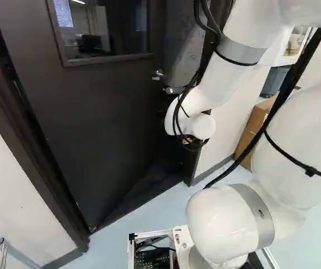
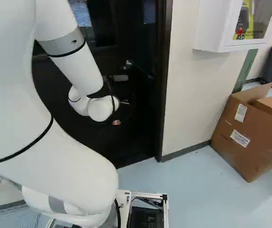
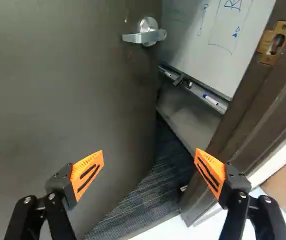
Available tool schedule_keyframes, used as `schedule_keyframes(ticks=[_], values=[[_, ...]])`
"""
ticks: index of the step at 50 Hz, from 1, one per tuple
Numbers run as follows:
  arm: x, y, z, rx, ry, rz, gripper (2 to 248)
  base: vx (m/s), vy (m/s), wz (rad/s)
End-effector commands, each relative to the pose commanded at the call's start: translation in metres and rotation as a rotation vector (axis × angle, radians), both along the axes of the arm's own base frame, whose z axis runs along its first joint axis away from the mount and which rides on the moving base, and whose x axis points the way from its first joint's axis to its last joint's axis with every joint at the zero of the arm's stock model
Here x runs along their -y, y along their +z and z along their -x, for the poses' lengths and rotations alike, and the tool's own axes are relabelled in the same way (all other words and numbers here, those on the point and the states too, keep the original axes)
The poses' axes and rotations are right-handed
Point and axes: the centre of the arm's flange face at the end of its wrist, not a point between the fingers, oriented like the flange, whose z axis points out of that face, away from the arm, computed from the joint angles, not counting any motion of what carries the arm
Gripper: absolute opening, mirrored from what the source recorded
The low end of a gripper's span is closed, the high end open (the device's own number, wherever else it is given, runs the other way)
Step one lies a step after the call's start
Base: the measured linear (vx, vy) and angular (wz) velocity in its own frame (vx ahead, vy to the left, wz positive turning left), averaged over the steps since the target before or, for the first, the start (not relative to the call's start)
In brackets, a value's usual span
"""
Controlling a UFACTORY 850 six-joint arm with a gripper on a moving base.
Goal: Open the door and move inside
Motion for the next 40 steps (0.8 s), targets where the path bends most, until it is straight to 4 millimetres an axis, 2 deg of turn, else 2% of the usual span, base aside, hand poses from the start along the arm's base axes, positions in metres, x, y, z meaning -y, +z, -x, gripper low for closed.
schedule_keyframes(ticks=[13,40], values=[[0.0,0.0,0.0,0.0,0.0,0.0,247,0.103,0.039,0.125],[0.0,0.0,0.0,0.0,0.0,0.0,247,0.099,0.004,0.009]])
